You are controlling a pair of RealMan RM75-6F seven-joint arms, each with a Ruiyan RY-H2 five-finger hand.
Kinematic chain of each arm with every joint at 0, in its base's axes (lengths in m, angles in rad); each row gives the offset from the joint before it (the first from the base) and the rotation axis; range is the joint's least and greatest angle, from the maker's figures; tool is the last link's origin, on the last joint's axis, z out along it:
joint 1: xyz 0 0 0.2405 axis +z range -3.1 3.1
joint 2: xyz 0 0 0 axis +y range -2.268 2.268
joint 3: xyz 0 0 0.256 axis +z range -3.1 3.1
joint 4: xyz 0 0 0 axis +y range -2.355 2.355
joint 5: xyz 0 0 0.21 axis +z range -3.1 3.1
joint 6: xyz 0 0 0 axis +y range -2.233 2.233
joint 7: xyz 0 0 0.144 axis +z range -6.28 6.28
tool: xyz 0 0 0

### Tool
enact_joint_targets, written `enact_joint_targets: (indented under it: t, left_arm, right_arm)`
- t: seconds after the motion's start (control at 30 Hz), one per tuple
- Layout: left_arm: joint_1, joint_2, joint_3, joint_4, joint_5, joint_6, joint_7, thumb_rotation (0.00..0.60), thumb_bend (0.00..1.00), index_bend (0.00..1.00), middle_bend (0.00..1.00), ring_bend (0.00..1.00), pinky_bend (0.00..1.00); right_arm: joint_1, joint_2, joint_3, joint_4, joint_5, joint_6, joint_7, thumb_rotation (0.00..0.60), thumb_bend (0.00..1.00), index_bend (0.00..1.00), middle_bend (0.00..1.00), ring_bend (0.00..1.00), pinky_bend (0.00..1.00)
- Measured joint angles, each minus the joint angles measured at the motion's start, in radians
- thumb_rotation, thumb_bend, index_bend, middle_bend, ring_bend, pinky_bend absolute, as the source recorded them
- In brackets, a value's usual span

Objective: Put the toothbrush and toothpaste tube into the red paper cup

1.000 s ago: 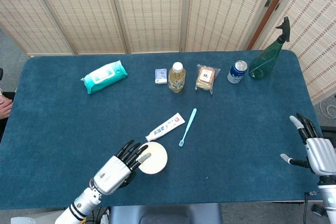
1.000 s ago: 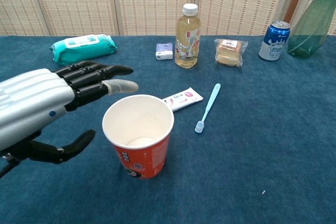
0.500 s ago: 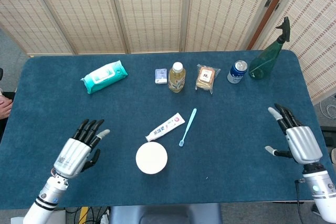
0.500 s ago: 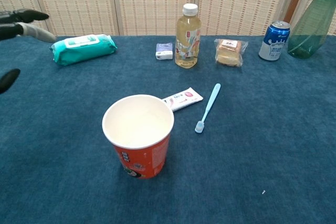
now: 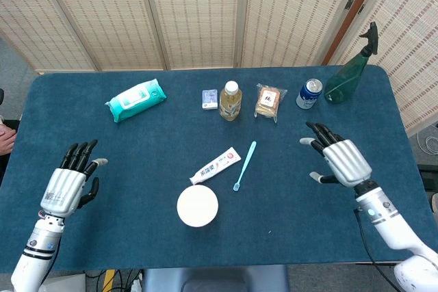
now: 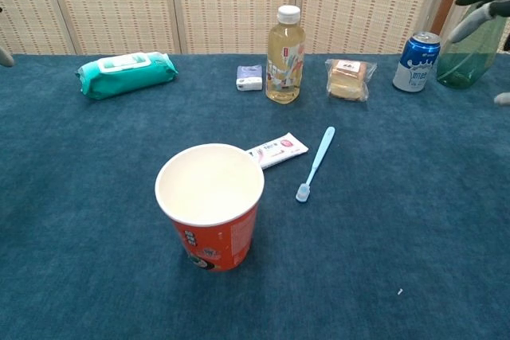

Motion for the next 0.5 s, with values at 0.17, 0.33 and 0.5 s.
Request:
enact_joint_targets:
  t: [0.17,0.33,0.5]
  left_arm:
    - [0.003,0.012,-0.021,0.012,-0.064,-0.034,-0.029,0.600,0.60,0.29,0.00,0.00,0.00]
    - [0.005,0.023,-0.036,0.024,-0.105,-0.065,-0.059,0.600,0.60,0.29,0.00,0.00,0.00]
    - [0.006,0.039,-0.041,0.023,-0.123,-0.092,-0.110,0.600,0.60,0.29,0.00,0.00,0.00]
  right_arm:
    - [0.082,-0.039,0.016,0.040,0.022,-0.087,-0.056,0.600,0.13,0.34,0.00,0.00,0.30]
    - [0.153,-0.087,0.022,0.079,0.044,-0.159,-0.124,0.600,0.13,0.34,0.00,0.00,0.27]
    - [0.212,-0.134,0.020,0.111,0.059,-0.213,-0.174,0.600,0.13,0.34,0.00,0.00,0.26]
